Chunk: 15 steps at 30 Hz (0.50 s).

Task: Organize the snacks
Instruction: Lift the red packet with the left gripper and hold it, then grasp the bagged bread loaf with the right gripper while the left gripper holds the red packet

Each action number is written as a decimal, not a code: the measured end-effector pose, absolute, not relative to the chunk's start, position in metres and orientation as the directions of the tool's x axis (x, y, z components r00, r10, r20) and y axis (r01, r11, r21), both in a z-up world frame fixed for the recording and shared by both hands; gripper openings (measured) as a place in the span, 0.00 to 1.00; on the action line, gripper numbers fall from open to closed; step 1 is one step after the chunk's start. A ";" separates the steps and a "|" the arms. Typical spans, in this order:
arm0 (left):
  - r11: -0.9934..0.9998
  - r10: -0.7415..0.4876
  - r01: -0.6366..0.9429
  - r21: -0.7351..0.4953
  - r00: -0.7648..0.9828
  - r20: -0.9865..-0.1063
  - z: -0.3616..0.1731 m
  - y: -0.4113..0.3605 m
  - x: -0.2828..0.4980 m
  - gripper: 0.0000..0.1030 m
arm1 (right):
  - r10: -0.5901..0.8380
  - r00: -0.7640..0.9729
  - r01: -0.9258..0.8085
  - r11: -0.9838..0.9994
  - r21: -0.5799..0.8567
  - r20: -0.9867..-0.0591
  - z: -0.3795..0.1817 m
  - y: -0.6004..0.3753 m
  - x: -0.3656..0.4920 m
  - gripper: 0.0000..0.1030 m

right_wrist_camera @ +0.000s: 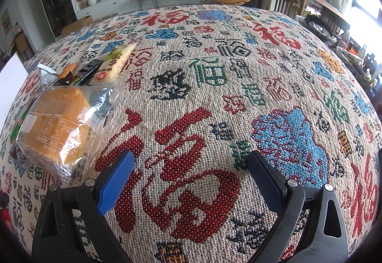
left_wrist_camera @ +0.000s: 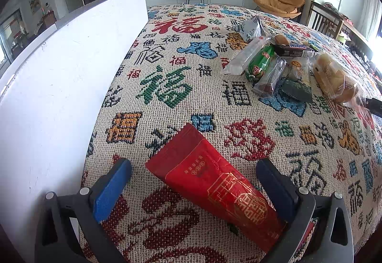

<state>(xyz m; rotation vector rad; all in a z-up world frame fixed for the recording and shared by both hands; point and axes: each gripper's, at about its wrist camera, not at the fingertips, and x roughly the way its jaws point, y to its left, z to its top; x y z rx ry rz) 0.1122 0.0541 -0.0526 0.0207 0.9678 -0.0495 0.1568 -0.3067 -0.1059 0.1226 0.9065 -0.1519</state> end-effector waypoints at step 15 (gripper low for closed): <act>0.999 -0.033 0.052 -0.004 0.566 -0.823 -0.052 0.055 0.112 1.00 | 0.199 0.625 0.095 0.940 0.326 -0.755 -0.042 -0.223 0.181 0.94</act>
